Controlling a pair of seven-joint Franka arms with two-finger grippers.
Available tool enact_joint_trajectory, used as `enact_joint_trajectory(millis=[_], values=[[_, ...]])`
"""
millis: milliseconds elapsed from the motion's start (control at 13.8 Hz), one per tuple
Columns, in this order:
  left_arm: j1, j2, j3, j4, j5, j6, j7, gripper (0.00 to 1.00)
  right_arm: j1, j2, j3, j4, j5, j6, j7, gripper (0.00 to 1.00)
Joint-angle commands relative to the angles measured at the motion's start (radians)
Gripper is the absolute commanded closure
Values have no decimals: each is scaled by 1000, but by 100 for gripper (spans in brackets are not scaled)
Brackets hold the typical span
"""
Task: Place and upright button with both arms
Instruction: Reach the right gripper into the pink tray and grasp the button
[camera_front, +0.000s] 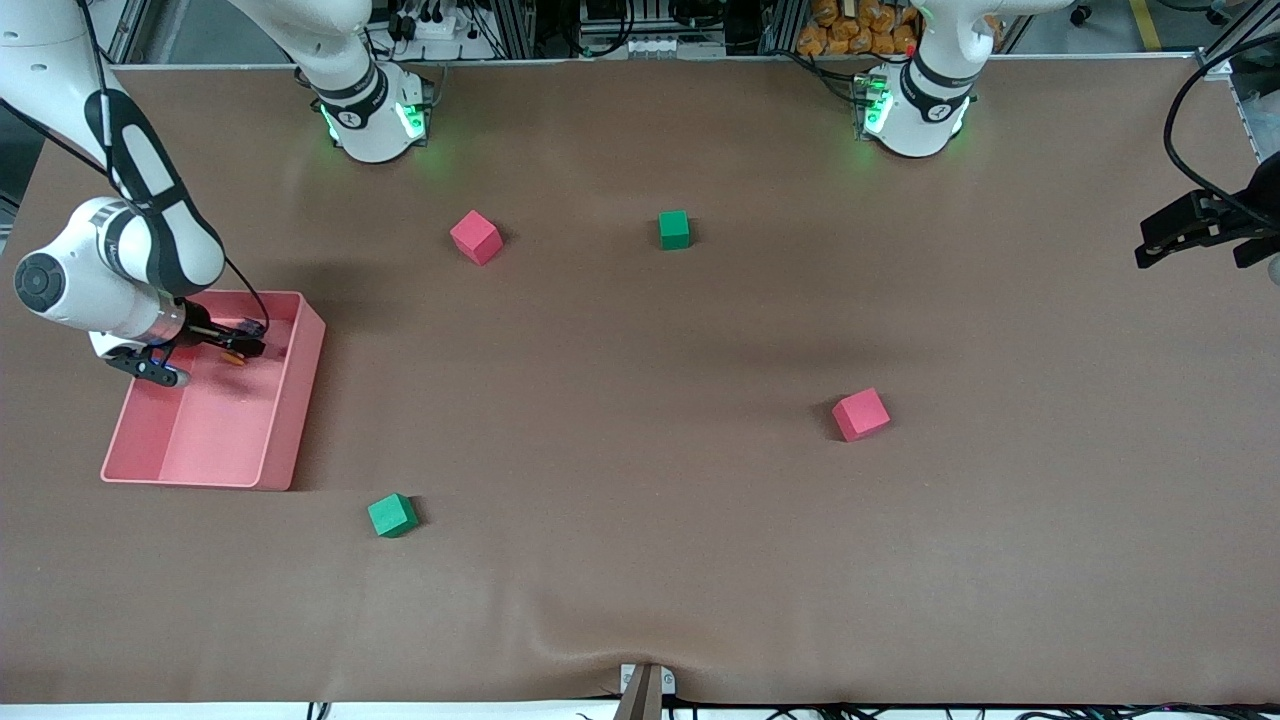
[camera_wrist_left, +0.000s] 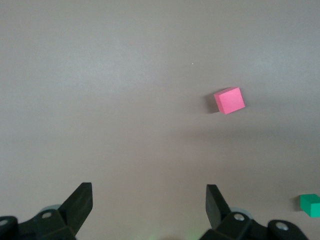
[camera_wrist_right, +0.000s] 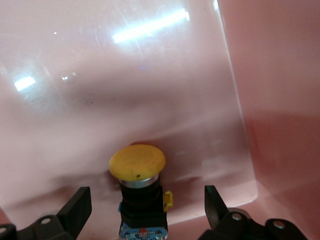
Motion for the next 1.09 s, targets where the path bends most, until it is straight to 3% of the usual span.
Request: enact_joint_trajectory(millis=[0,73,145,291,655,1018], values=[[2,4,-1,12,-15,-13,17,0,-19,2,13,-12,-15,24,0,52],[0,4,-1,12,-15,-13,17,0,-19,2,14,-10,-15,24,0,72],[0,4,-1,12,-15,-13,17,0,-18,2,14,-10,-15,25,0,86],[0,4,-1,14,-15,-13,17,0,-18,0,14,-7,-15,24,0,99],[0,4,-1,12,-15,-13,19,0,-12,-39,17,26,-15,7,-66,100],[-1,5,-1,12,-15,-13,17,0,-10,-52,17,141,-14,-37,-393,100]])
